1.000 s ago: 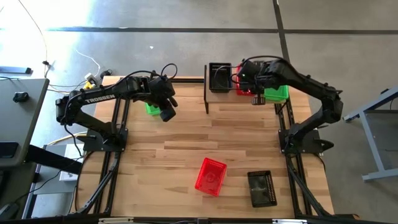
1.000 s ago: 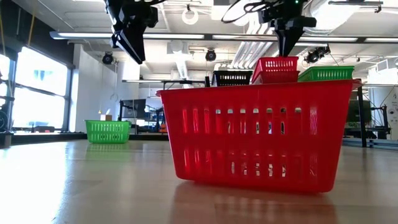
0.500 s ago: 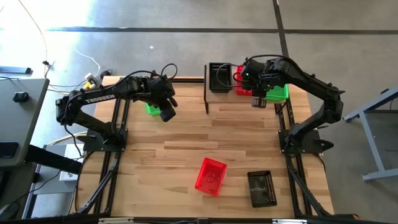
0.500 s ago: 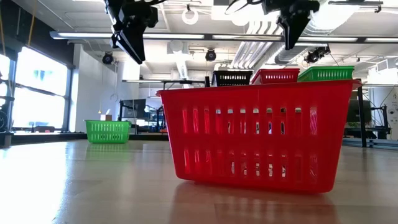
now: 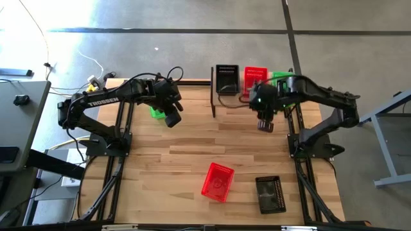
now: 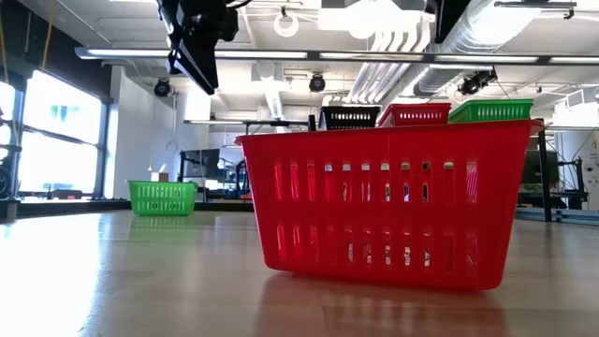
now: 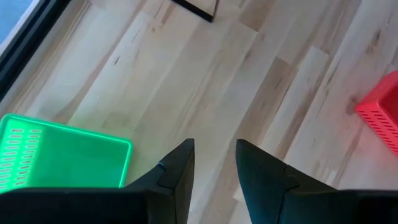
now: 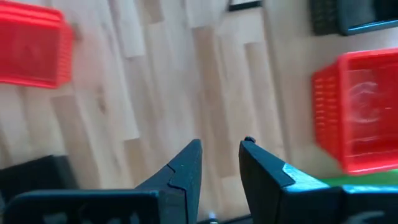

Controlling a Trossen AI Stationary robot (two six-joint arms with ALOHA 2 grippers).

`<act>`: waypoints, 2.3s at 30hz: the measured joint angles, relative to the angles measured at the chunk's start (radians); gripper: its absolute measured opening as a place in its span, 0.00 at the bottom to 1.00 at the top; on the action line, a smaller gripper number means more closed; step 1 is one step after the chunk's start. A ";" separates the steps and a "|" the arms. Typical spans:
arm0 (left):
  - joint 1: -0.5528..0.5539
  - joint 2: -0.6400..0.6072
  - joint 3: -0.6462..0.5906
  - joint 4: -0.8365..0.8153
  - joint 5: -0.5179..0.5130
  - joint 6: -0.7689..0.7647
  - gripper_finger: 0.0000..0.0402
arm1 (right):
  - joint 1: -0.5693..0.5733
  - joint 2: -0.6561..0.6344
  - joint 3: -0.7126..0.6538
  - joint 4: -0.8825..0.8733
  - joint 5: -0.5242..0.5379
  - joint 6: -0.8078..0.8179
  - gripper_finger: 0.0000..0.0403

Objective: Stack baskets on shelf by color
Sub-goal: Stack the black bin on top of the black bin on the shelf

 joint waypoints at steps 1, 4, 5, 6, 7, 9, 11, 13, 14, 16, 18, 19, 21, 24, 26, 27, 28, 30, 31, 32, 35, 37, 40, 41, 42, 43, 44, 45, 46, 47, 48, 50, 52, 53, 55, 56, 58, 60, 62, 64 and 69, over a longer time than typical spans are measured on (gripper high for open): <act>0.000 0.000 0.000 0.000 0.003 0.000 0.27 | 0.027 0.000 -0.006 0.000 0.001 0.038 0.23; 0.000 0.000 0.000 0.000 0.009 0.003 0.27 | 0.110 0.000 -0.039 0.005 0.014 0.147 0.23; 0.000 0.000 0.000 0.000 0.011 0.003 0.27 | 0.138 0.000 -0.054 0.009 0.020 0.188 0.23; 0.000 0.000 0.000 0.000 0.014 0.007 0.27 | 0.165 0.000 -0.068 0.012 0.025 0.231 0.23; 0.000 0.000 0.000 0.000 0.018 0.017 0.27 | 0.190 0.000 -0.079 0.013 0.029 0.278 0.23; -0.001 0.000 0.000 0.000 0.024 0.042 0.27 | 0.234 0.000 -0.100 0.021 0.030 0.374 0.23; -0.005 0.000 0.000 0.000 0.027 0.045 0.27 | 0.274 0.000 -0.126 0.045 0.028 0.466 0.23; -0.009 0.000 0.000 0.000 0.027 0.053 0.27 | 0.313 0.000 -0.153 0.055 0.010 0.542 0.23; -0.012 0.000 0.000 0.000 0.027 0.062 0.27 | 0.334 0.000 -0.167 0.058 -0.003 0.577 0.23; -0.019 0.000 0.000 0.000 0.027 0.067 0.27 | 0.375 0.000 -0.201 0.076 -0.021 0.633 0.23; -0.026 0.000 0.000 0.000 0.027 0.066 0.27 | 0.414 0.000 -0.239 0.100 -0.042 0.681 0.23; -0.031 0.000 0.000 0.000 0.027 0.066 0.27 | 0.434 0.000 -0.256 0.102 -0.060 0.705 0.23; -0.040 0.000 0.000 0.000 0.027 0.066 0.27 | 0.472 0.000 -0.294 0.121 -0.113 0.753 0.23; -0.055 0.000 0.000 0.001 0.027 0.067 0.27 | 0.538 0.001 -0.353 0.169 -0.167 0.796 0.23; -0.064 0.000 0.000 0.001 0.027 0.071 0.27 | 0.583 0.001 -0.390 0.217 -0.183 0.803 0.23; -0.068 0.000 0.000 0.001 0.027 0.071 0.27 | 0.604 0.001 -0.408 0.245 -0.193 0.817 0.23; -0.074 0.000 0.000 0.001 0.027 0.071 0.27 | 0.625 0.001 -0.425 0.270 -0.198 0.830 0.23; -0.084 0.000 0.000 0.001 0.027 0.074 0.27 | 0.665 0.001 -0.453 0.316 -0.197 0.860 0.23; -0.089 0.000 0.000 0.001 0.027 0.080 0.27 | 0.684 0.001 -0.467 0.340 -0.191 0.873 0.23; -0.095 0.000 0.000 0.001 0.027 0.082 0.27 | 0.701 0.001 -0.479 0.362 -0.184 0.881 0.23; -0.110 0.000 0.000 0.001 0.027 0.082 0.27 | 0.738 0.001 -0.513 0.422 -0.174 0.896 0.23; -0.125 0.000 0.000 0.001 0.026 0.070 0.27 | 0.757 0.001 -0.534 0.435 -0.174 0.902 0.23; -0.151 0.000 0.000 0.001 0.027 0.055 0.27 | 0.779 0.002 -0.561 0.450 -0.171 0.895 0.23; -0.161 0.000 0.000 0.001 0.027 0.053 0.27 | 0.784 0.002 -0.569 0.448 -0.166 0.891 0.23; -0.172 0.000 0.000 0.001 0.027 0.044 0.27 | 0.787 0.002 -0.578 0.450 -0.155 0.883 0.23; -0.182 0.000 0.000 0.001 0.027 0.032 0.27 | 0.790 0.002 -0.587 0.453 -0.141 0.876 0.23; -0.192 0.000 0.000 0.001 0.027 0.020 0.27 | 0.790 0.002 -0.597 0.458 -0.130 0.869 0.23; -0.202 0.000 0.000 0.001 0.027 0.009 0.27 | 0.789 0.002 -0.605 0.463 -0.122 0.856 0.23; -0.212 0.000 0.000 0.001 0.027 -0.005 0.27 | 0.789 0.002 -0.616 0.470 -0.115 0.843 0.23; -0.223 0.000 0.000 0.001 0.027 -0.021 0.27 | 0.789 0.002 -0.627 0.480 -0.111 0.830 0.23; -0.232 0.000 0.000 0.001 0.027 -0.036 0.27 | 0.789 0.002 -0.639 0.491 -0.108 0.815 0.23; -0.251 0.000 0.000 0.001 0.027 -0.054 0.27 | 0.789 0.002 -0.666 0.514 -0.104 0.790 0.23; -0.268 0.000 0.000 0.001 0.027 -0.070 0.27 | 0.789 0.002 -0.698 0.539 -0.108 0.784 0.23; -0.276 0.000 0.000 0.001 0.027 -0.078 0.27 | 0.789 0.002 -0.714 0.555 -0.116 0.782 0.23; -0.290 0.000 0.000 0.001 0.027 -0.105 0.27 | 0.789 0.003 -0.743 0.587 -0.141 0.782 0.23; -0.297 0.000 0.000 0.001 0.027 -0.119 0.27 | 0.789 0.003 -0.756 0.599 -0.150 0.782 0.23; -0.312 0.000 0.000 0.001 0.027 -0.150 0.27 | 0.789 0.003 -0.777 0.610 -0.155 0.781 0.23; -0.328 0.000 0.000 0.001 0.027 -0.175 0.27 | 0.789 0.003 -0.795 0.611 -0.147 0.769 0.23; -0.343 0.000 0.000 0.001 0.027 -0.198 0.27 | 0.789 0.003 -0.812 0.620 -0.148 0.744 0.23; -0.359 0.000 0.000 0.001 0.030 -0.222 0.27 | 0.788 0.003 -0.828 0.627 -0.163 0.726 0.23; -0.395 0.000 0.000 0.001 0.058 -0.256 0.27 | 0.789 0.003 -0.857 0.646 -0.192 0.710 0.23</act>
